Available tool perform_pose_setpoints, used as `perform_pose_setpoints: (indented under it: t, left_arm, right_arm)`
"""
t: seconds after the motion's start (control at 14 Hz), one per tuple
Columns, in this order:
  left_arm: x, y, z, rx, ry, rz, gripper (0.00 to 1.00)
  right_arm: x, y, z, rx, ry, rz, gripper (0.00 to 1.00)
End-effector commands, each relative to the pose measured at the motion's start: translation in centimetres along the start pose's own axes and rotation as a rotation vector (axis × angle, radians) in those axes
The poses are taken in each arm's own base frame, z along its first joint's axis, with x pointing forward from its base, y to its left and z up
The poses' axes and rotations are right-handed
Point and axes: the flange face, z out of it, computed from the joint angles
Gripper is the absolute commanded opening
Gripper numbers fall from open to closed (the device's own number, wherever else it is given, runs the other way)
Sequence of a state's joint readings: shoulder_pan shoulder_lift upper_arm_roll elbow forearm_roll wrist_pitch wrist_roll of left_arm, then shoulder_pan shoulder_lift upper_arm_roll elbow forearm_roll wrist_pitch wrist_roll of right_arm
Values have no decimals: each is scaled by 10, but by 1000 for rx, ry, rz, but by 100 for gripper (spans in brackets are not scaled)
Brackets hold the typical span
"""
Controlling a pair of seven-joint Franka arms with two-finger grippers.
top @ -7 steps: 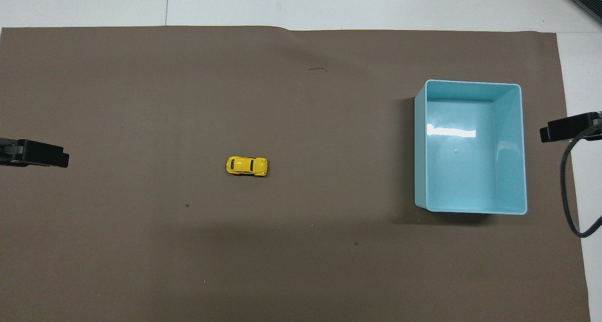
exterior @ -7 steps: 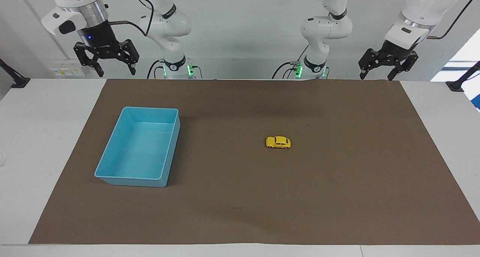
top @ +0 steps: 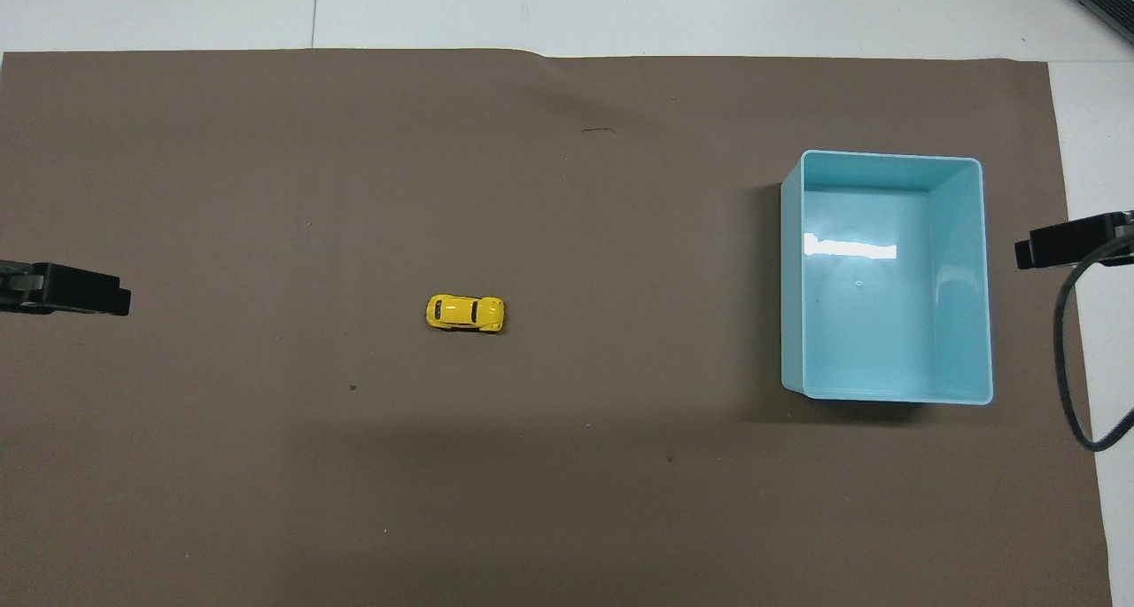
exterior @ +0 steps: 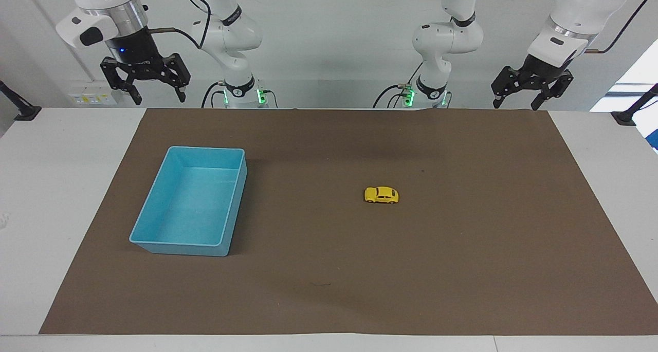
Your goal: Wind up and store yellow beetle car
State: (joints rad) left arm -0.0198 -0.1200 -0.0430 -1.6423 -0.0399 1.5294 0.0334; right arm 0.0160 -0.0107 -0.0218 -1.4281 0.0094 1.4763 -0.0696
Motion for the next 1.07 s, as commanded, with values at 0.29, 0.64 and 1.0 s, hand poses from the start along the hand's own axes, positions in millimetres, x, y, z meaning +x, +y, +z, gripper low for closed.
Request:
perform_pose_setpoints:
  t: [0.29, 0.64, 1.0]
  left_arm:
    - [-8, 1, -1, -14, 6, -11, 100]
    - [-5, 5, 4, -14, -4, -4, 100]
    - [-1, 8, 12, -16, -8, -68, 100]
  right_arm:
    - [-6, 0, -3, 9, 5, 5, 100]
    - [-6, 0, -3, 9, 3, 5, 100]
    - [-6, 1, -3, 9, 3, 8, 100]
